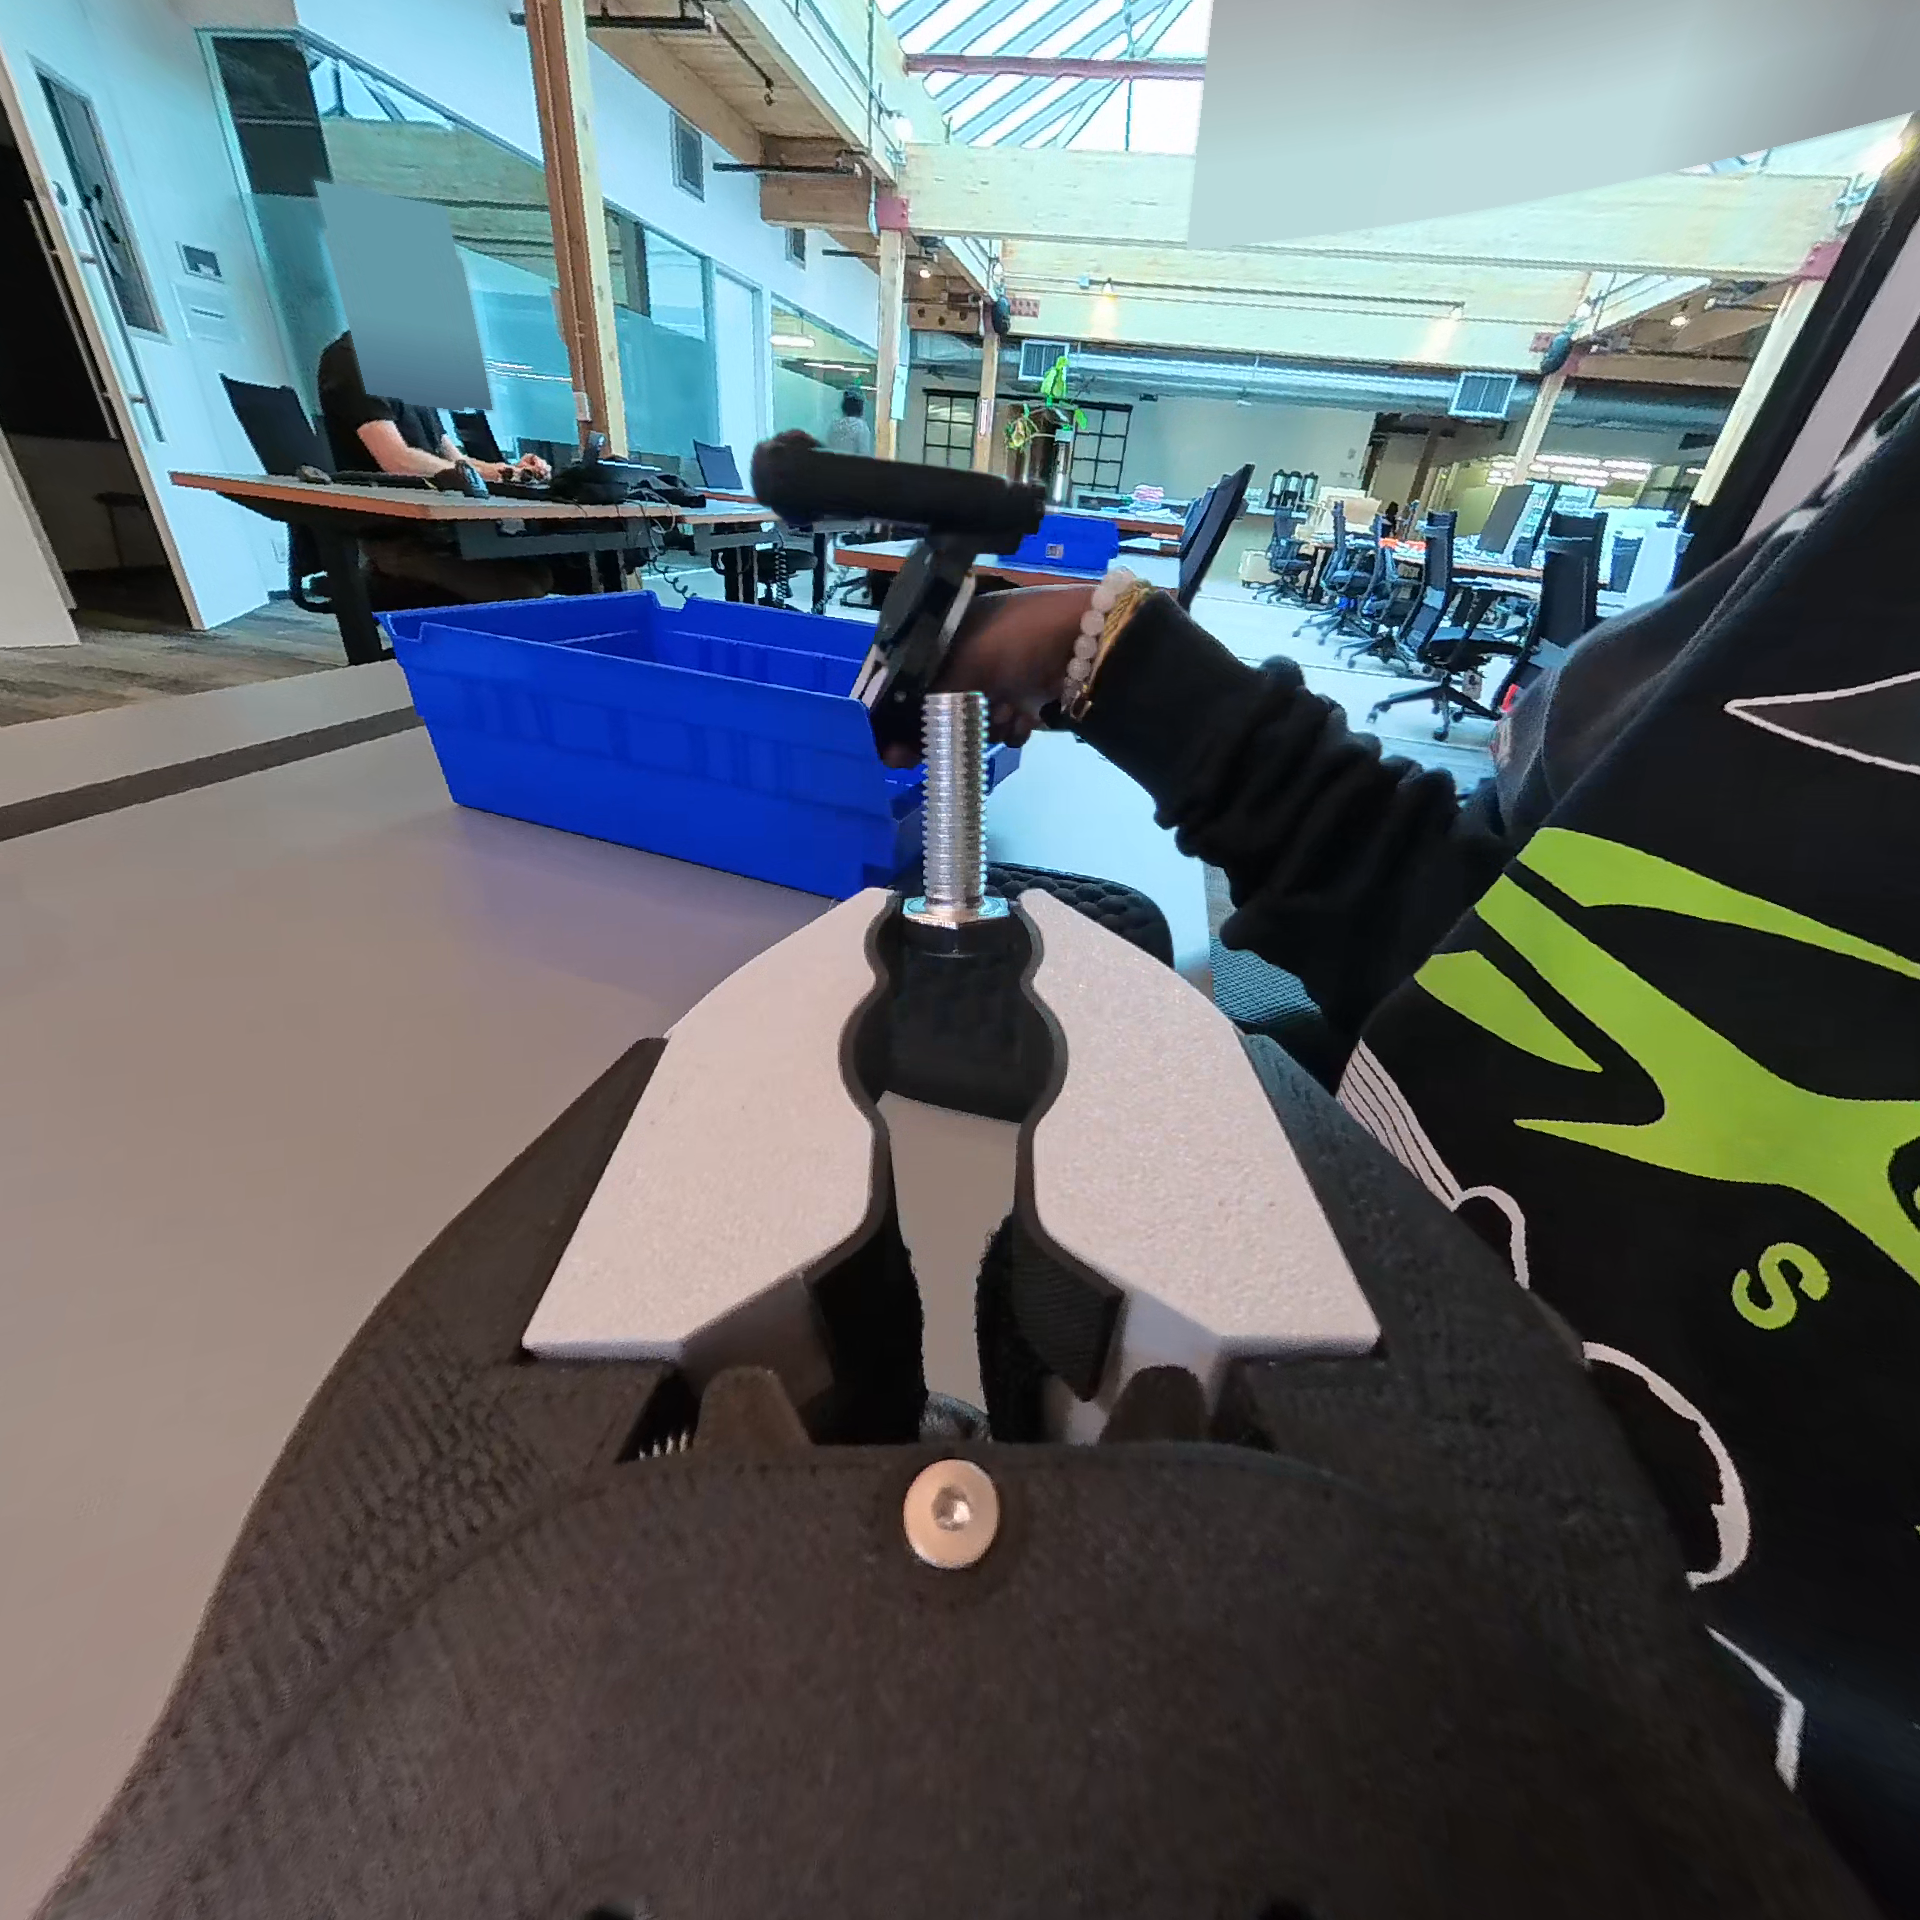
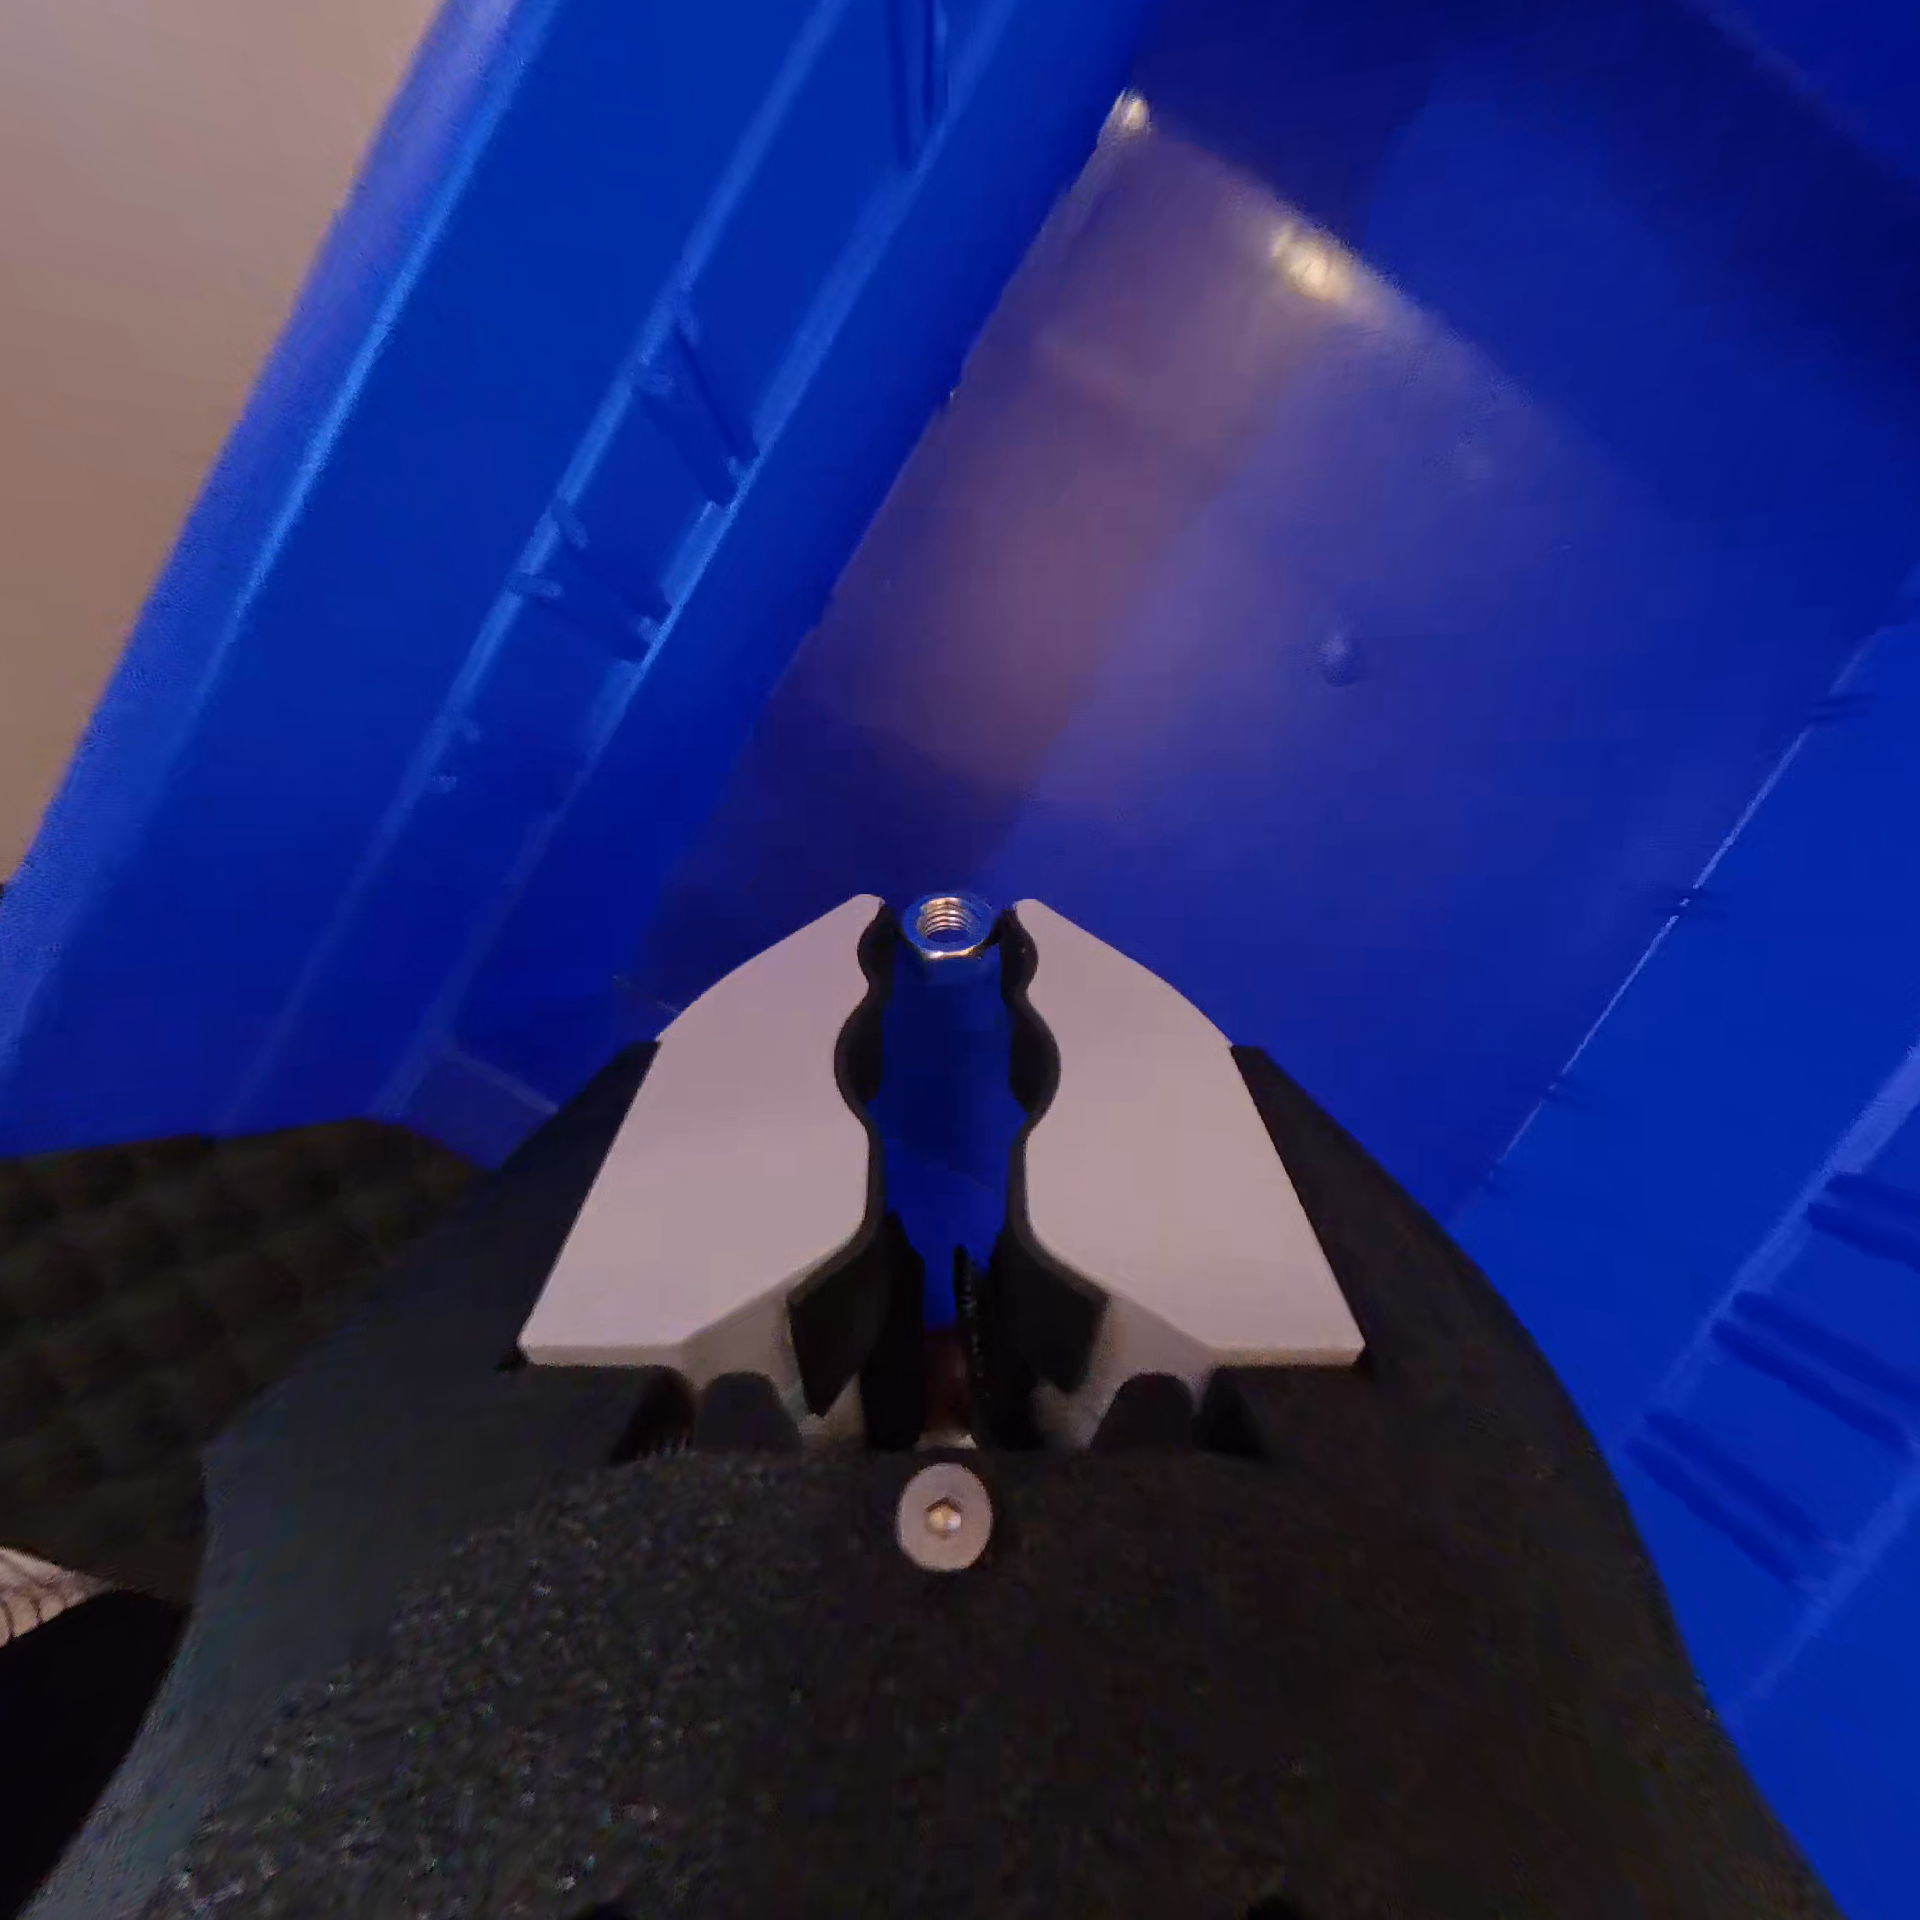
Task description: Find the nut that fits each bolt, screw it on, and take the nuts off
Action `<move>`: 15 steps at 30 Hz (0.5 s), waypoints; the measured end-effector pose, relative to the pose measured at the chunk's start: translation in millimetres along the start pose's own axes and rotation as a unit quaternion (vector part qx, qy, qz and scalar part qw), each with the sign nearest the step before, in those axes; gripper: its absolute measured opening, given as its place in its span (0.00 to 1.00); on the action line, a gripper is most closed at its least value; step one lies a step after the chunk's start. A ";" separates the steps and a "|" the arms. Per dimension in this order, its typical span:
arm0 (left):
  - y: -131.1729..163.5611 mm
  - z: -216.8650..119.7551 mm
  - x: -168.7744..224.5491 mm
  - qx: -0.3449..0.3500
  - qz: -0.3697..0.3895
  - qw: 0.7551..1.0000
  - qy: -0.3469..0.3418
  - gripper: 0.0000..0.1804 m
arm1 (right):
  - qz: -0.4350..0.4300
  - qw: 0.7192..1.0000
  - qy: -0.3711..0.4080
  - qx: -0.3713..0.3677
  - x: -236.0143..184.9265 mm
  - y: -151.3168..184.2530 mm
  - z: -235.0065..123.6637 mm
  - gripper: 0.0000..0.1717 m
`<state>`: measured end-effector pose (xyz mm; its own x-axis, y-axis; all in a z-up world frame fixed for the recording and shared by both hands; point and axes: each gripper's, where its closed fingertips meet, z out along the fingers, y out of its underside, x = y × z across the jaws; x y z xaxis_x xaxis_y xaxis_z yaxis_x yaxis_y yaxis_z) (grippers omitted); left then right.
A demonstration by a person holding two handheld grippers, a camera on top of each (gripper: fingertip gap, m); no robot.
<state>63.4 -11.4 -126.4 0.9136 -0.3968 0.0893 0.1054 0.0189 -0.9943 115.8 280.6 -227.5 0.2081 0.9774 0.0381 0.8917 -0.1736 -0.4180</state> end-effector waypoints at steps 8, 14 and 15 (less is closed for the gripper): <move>0.4 0.6 -1.0 -0.001 0.000 1.000 -0.001 0.10 | -0.007 0.999 -0.012 -0.052 0.0 5.6 7.2 0.12; -0.6 0.3 -5.4 0.003 -0.004 1.000 -0.014 0.10 | 0.023 0.996 0.053 0.063 12.8 -17.2 -22.9 0.24; -1.0 -0.1 -6.6 0.005 -0.006 1.000 -0.017 0.10 | 0.029 0.991 0.072 0.105 15.1 -26.0 -34.7 0.24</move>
<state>57.3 -8.9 -126.0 0.9250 -0.3659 0.1023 0.1191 0.0234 -0.9926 109.7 295.7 -184.6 0.3257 0.9363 0.1312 0.7764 -0.1857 -0.6023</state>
